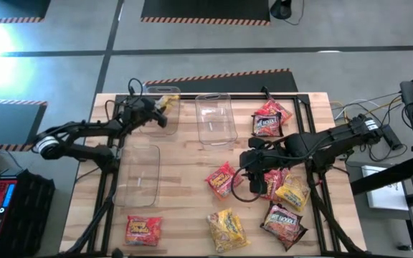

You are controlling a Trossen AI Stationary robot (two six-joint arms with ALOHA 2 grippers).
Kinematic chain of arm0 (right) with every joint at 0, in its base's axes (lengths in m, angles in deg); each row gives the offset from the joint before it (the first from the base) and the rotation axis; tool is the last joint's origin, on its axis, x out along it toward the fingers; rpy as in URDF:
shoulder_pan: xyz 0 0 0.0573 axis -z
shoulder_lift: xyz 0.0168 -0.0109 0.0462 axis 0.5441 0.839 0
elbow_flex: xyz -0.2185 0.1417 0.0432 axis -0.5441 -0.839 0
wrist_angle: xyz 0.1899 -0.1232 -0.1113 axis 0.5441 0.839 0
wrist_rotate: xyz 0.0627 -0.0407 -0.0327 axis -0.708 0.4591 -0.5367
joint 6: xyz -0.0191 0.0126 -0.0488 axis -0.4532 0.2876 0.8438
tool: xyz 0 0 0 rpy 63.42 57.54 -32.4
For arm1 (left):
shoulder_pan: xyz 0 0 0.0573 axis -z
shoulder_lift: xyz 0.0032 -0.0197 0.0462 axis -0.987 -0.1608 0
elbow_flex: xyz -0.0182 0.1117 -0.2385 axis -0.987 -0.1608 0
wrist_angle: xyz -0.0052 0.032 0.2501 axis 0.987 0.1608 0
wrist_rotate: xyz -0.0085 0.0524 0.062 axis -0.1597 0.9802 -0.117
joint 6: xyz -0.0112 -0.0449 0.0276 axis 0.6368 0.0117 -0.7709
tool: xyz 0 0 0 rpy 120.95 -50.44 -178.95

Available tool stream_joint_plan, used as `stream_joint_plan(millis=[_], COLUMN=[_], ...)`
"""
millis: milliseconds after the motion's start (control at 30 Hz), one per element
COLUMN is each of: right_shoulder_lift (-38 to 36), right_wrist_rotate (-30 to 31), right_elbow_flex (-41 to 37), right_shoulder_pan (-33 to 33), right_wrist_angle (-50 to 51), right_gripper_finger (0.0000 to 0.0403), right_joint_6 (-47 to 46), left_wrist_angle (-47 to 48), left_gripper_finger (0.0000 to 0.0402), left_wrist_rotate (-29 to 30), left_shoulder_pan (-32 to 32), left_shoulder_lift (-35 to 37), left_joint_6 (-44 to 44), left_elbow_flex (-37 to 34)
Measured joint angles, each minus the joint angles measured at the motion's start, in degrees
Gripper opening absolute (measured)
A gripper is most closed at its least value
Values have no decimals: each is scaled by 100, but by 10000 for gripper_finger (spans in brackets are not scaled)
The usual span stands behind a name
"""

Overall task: Sort Maruchan noodles
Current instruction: Put the yellow noodle pack into the top left transparent bin, then put the orange noodle pack into the top right transparent bin

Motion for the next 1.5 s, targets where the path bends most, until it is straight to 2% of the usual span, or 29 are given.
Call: stream_joint_plan(millis=[333, 500, 800, 1133, 1333, 1500], right_shoulder_lift=[0, 0, 0, 0, 0, 0], right_wrist_rotate=[0, 0, 1, 2, 2, 1], right_elbow_flex=[0, 0, 0, 0, 0, 0], right_shoulder_pan=[0, 0, 0, 0, 0, 0], right_wrist_angle=[0, -2, -4, -9, -11, -20], right_gripper_finger=[171, 171, 171, 171, 171, 171], right_joint_6=[0, 0, 0, 0, 0, 0], left_wrist_angle=[-384, -506, -989, -1358, -1407, -1374], left_gripper_finger=[166, 179, 183, 183, 183, 183], left_wrist_rotate=[144, 473, 929, 999, 533, -187], left_shoulder_pan=[-305, -334, -333, -319, -84, 456], left_shoulder_lift=[-443, -517, -502, -204, 249, 483], left_joint_6=[-108, -258, -875, -771, -668, 181], left_elbow_flex=[2, 2, 1, 0, 0, 0])
